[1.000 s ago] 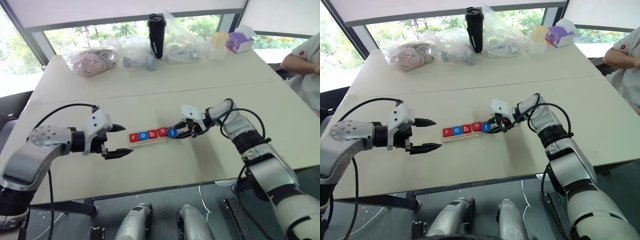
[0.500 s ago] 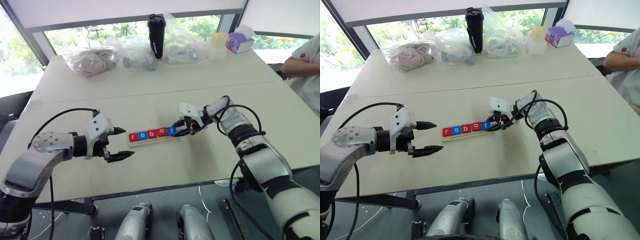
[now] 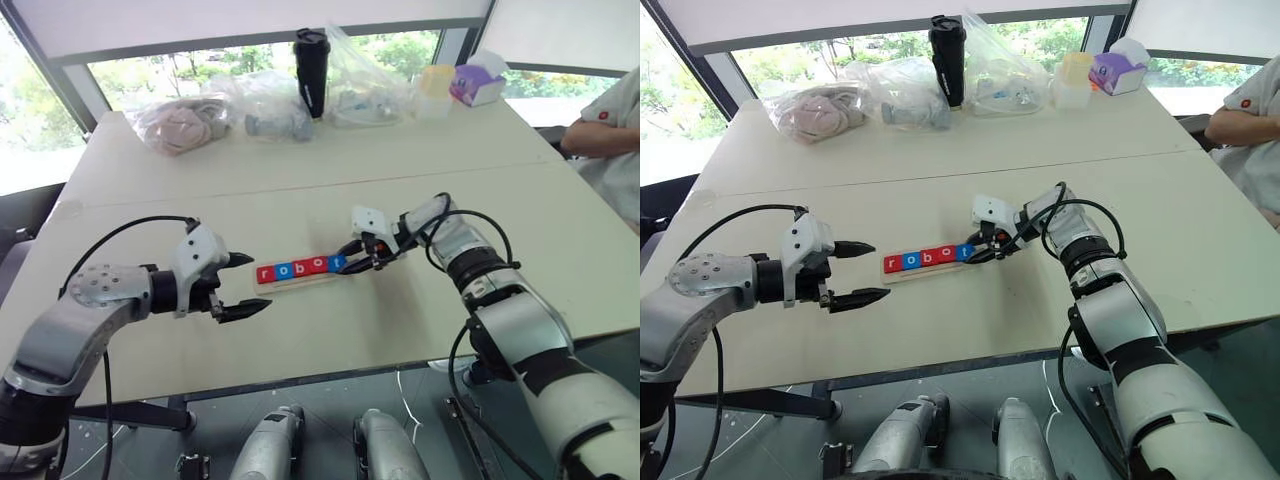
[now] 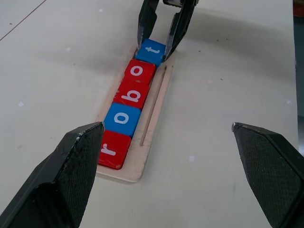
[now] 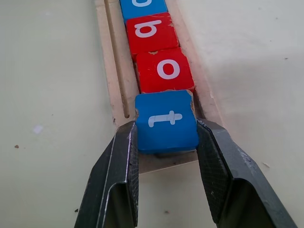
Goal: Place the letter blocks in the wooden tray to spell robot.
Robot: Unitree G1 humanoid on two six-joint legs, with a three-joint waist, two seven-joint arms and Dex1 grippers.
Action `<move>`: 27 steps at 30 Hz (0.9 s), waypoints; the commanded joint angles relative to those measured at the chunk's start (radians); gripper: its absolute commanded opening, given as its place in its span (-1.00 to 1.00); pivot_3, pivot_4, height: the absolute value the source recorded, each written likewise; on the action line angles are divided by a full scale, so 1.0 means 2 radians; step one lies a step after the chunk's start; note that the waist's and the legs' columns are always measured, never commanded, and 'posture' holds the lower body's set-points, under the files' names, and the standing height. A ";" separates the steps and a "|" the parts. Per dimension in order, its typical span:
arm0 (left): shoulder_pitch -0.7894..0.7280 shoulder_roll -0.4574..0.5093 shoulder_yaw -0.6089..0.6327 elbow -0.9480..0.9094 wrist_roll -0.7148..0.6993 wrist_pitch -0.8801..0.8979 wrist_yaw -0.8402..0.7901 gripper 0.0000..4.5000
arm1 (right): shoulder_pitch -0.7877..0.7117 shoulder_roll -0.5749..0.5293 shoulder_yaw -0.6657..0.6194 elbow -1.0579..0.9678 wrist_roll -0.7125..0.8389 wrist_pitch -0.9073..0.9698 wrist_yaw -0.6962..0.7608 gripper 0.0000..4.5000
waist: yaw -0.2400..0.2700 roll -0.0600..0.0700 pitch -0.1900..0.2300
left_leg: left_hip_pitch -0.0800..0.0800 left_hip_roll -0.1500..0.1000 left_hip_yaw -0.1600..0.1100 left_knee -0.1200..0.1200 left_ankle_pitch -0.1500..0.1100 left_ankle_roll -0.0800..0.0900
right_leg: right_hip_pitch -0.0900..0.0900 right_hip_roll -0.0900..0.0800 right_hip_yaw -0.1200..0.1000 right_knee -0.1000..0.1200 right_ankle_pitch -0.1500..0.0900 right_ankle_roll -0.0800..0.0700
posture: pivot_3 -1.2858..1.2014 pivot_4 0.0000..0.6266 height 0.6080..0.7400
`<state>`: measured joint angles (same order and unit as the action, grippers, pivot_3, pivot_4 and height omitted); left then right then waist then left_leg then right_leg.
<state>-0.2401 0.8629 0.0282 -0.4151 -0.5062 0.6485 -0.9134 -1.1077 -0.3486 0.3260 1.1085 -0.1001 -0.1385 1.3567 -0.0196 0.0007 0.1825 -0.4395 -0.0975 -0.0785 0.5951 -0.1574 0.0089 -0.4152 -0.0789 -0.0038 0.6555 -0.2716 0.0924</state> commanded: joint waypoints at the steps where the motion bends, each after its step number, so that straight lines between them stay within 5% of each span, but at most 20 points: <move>1: -0.001 0.000 0.017 -0.015 -0.005 -0.002 0.003 1.00 | -0.013 0.006 -0.013 -0.001 -0.001 -0.013 -0.007 0.13 | -0.001 0.000 0.000 | 0.000 0.000 0.000 0.000 0.000 0.000 | 0.000 0.000 0.000 0.000 0.000 0.000 | 0.03 -0.52 1.00; 5: -0.001 -0.001 0.016 -0.014 -0.005 -0.002 0.004 1.00 | -0.015 0.005 -0.023 -0.005 0.002 -0.020 -0.016 0.98 | 0.000 0.000 0.000 | 0.000 0.000 0.000 0.000 0.000 0.000 | 0.000 0.000 0.000 0.000 0.000 0.000 | 0.03 -0.52 1.00; 27: -0.014 -0.003 0.010 0.003 -0.003 -0.007 -0.001 1.00 | -0.004 -0.031 -0.063 -0.020 -0.010 -0.046 -0.122 0.98 | 0.000 0.000 0.000 | 0.000 0.000 0.000 0.000 0.000 0.000 | 0.000 0.000 0.000 0.000 0.000 0.000 | 0.03 -0.52 1.00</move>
<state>-0.2503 0.8581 0.0272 -0.4014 -0.5103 0.6476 -0.9140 -1.1050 -0.4100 0.2082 1.0751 -0.1137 -0.2056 1.1347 -0.0188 0.0007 0.1825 -0.4396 -0.0975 -0.0784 0.5943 -0.1567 0.0082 -0.4160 -0.0789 -0.0037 0.6562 -0.2716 0.0921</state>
